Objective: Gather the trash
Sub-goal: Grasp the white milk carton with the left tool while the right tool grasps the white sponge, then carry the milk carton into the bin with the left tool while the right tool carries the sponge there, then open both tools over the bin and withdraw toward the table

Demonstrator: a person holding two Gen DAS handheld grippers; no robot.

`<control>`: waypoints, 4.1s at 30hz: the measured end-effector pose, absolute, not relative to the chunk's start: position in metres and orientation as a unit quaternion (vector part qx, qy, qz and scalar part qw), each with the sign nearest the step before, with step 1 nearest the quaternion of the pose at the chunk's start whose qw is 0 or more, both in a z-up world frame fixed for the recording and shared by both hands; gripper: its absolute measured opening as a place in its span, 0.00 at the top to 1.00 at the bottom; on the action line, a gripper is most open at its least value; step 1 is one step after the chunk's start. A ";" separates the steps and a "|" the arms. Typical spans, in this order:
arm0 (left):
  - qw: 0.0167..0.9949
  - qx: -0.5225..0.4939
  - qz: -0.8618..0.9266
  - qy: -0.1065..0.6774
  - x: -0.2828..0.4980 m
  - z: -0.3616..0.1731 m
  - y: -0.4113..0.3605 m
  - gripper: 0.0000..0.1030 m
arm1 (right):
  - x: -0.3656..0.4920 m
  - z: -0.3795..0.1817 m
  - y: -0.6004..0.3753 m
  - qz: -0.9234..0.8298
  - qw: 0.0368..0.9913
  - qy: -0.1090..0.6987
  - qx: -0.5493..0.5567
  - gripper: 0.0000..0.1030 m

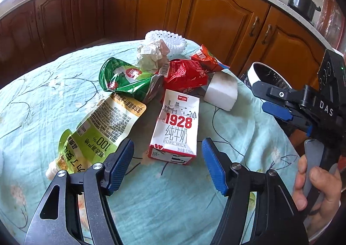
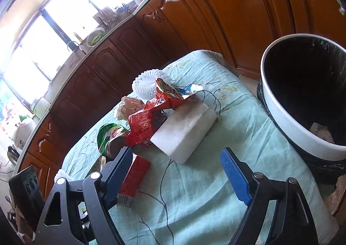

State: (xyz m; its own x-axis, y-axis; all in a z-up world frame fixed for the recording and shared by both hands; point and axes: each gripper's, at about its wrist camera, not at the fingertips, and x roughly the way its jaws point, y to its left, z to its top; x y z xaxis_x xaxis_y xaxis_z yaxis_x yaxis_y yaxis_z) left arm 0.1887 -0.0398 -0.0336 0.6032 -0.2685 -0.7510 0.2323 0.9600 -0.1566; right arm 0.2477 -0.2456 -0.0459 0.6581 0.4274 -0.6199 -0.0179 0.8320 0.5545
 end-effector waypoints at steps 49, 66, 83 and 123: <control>0.890 -0.010 -0.231 0.394 0.169 0.000 -0.119 0.55 | 0.157 -0.025 -0.360 0.082 0.892 0.336 0.291 0.72; 0.883 0.014 -0.265 0.387 0.172 0.008 -0.180 0.55 | 0.148 -0.024 -0.413 0.035 0.900 0.317 0.297 0.72; 0.877 0.036 -0.292 0.381 0.200 0.016 -0.236 0.55 | 0.162 -0.028 -0.430 0.007 0.905 0.324 0.276 0.72; 0.858 0.071 -0.293 0.415 0.260 -0.001 -0.302 0.44 | 0.206 -0.028 -0.452 -0.022 0.907 0.357 0.224 0.52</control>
State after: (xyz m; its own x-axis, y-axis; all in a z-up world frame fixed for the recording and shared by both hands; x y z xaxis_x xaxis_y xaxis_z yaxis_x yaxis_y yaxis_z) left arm 0.2597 -0.3017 -0.0011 0.4829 -0.4439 -0.7548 0.5625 0.8179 -0.1211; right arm 0.2062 -0.4519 -0.0277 0.7443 0.1203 -0.6569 0.1988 0.8992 0.3899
